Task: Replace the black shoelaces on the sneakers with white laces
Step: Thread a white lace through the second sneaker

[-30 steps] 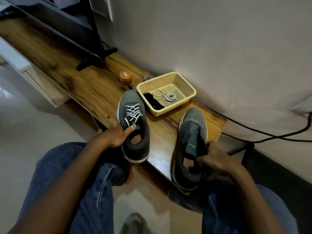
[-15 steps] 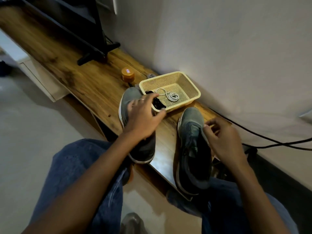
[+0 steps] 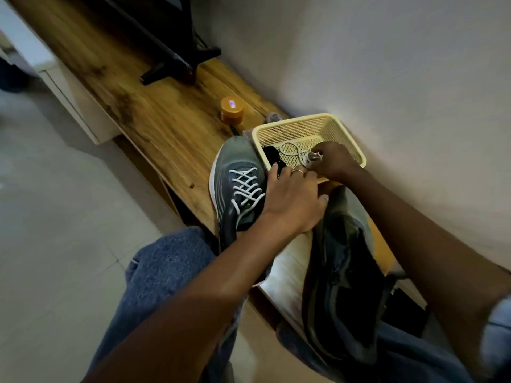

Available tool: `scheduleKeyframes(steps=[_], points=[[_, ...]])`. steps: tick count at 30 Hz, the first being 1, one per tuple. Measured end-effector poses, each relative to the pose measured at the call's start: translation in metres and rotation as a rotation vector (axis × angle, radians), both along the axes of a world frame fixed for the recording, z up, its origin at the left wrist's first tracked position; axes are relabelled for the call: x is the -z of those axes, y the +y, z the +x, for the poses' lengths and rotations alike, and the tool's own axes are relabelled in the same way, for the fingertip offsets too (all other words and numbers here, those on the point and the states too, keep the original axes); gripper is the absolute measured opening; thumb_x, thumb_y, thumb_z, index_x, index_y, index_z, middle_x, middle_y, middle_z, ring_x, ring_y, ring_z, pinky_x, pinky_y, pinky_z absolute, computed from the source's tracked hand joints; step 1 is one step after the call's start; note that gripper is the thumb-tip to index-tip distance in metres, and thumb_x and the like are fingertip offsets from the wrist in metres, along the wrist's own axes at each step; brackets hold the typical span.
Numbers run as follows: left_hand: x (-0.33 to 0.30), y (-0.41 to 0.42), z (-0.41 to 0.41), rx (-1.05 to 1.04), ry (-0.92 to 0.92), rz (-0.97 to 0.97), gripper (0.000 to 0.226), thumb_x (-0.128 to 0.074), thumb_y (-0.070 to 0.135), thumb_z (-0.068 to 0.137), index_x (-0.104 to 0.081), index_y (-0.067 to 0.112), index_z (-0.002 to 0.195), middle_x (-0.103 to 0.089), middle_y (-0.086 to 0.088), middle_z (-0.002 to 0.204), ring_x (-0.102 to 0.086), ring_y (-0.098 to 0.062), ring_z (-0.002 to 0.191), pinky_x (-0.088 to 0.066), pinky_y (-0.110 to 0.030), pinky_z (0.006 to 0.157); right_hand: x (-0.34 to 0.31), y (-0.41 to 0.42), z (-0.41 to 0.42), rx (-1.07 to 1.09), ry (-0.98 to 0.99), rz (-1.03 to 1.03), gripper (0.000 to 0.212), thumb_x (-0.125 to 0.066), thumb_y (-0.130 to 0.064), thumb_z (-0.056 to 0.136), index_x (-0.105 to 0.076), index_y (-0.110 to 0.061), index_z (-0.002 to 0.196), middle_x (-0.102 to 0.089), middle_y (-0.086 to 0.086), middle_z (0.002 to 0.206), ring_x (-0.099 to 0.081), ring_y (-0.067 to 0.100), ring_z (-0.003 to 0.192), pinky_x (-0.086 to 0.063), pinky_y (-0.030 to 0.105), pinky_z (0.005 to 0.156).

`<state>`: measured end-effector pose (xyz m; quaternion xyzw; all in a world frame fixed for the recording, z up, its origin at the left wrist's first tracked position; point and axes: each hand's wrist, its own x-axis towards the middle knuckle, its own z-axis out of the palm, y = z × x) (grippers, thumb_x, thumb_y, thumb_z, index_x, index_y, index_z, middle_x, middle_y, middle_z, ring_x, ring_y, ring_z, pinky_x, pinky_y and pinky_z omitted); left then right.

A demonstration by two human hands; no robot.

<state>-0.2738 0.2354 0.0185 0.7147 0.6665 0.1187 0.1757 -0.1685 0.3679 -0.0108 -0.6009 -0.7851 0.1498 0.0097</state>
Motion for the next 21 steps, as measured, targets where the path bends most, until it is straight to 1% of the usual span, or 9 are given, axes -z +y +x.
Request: scheduleKeyframes(steps=[3,8,11,13,14,16,18,19,21], points=[[0.003,0.002,-0.001,0.0,-0.007,0.009,0.049,-0.041,0.046,0.097,-0.047,0.017,0.136,-0.047,-0.007,0.141,-0.033,-0.026,0.135,-0.005,-0.044,0.117,0.011,0.015,-0.007,0.004,-0.08,0.014,0.034,-0.068,-0.023,0.084,-0.068,-0.001,0.11,-0.066,0.021,0.114,-0.059,0.037,0.107,-0.047,0.038,0.087],[0.003,0.004,-0.006,-0.036,-0.053,0.037,0.045,-0.042,0.044,0.097,-0.05,0.017,0.133,-0.051,-0.007,0.136,-0.038,-0.028,0.13,-0.009,-0.043,0.116,0.015,0.02,-0.016,0.052,0.015,0.027,0.025,-0.073,-0.018,0.081,-0.071,0.002,0.097,-0.07,0.022,0.101,-0.064,0.035,0.096,-0.045,0.033,0.074],[0.001,0.004,-0.005,-0.1,-0.159,0.123,0.044,-0.045,0.038,0.096,-0.05,0.015,0.134,-0.055,-0.009,0.132,-0.045,-0.028,0.125,-0.021,-0.04,0.11,-0.004,0.005,-0.011,0.16,0.263,0.088,0.021,-0.074,-0.014,0.081,-0.073,0.001,0.095,-0.071,0.016,0.093,-0.065,0.023,0.082,-0.048,0.03,0.069],[-0.001,0.007,-0.006,-0.166,-0.283,0.18,0.046,-0.048,0.033,0.096,-0.046,0.013,0.137,-0.053,-0.009,0.133,-0.047,-0.027,0.122,-0.031,-0.039,0.103,-0.026,-0.016,-0.003,0.269,0.537,0.058,0.015,-0.074,-0.006,0.079,-0.072,0.0,0.093,-0.071,0.017,0.085,-0.064,0.019,0.067,-0.056,0.037,0.069],[-0.003,0.007,-0.007,-0.197,-0.355,0.209,0.047,-0.048,0.031,0.096,-0.042,0.013,0.139,-0.052,-0.009,0.135,-0.046,-0.026,0.122,-0.034,-0.038,0.101,-0.04,-0.029,0.003,0.308,0.67,0.04,0.014,-0.073,-0.002,0.078,-0.071,0.0,0.092,-0.07,0.017,0.079,-0.063,0.018,0.061,-0.058,0.036,0.066],[-0.007,0.006,-0.006,-0.213,-0.488,0.228,0.05,-0.049,0.029,0.096,-0.036,0.016,0.143,-0.048,-0.005,0.14,-0.045,-0.023,0.124,-0.036,-0.038,0.1,-0.065,-0.059,0.015,0.353,0.885,-0.01,0.014,-0.073,0.001,0.079,-0.07,0.001,0.093,-0.067,0.01,0.072,-0.063,0.013,0.057,-0.056,0.027,0.059],[-0.007,0.006,0.0,-0.153,-0.631,0.2,0.05,-0.051,0.028,0.096,-0.037,0.018,0.144,-0.049,-0.003,0.14,-0.045,-0.023,0.125,-0.036,-0.041,0.104,-0.084,-0.09,0.024,0.376,1.011,-0.065,0.01,-0.072,0.001,0.08,-0.07,-0.004,0.089,-0.068,0.004,0.07,-0.062,0.008,0.056,-0.053,0.02,0.056],[-0.008,0.005,0.006,-0.11,-0.715,0.174,0.048,-0.051,0.029,0.096,-0.041,0.019,0.142,-0.053,-0.002,0.137,-0.047,-0.024,0.124,-0.038,-0.043,0.105,-0.091,-0.103,0.029,0.388,1.045,-0.085,0.01,-0.071,0.0,0.081,-0.07,-0.008,0.087,-0.069,0.001,0.069,-0.062,0.008,0.057,-0.054,0.021,0.058],[-0.006,0.002,0.015,-0.065,-0.865,0.119,0.042,-0.052,0.036,0.092,-0.054,0.023,0.132,-0.064,0.0,0.121,-0.056,-0.022,0.114,-0.047,-0.045,0.095,-0.096,-0.125,0.038,0.421,1.099,-0.118,0.011,-0.067,-0.001,0.084,-0.07,-0.011,0.087,-0.07,0.0,0.071,-0.063,0.009,0.06,-0.057,0.025,0.064]])
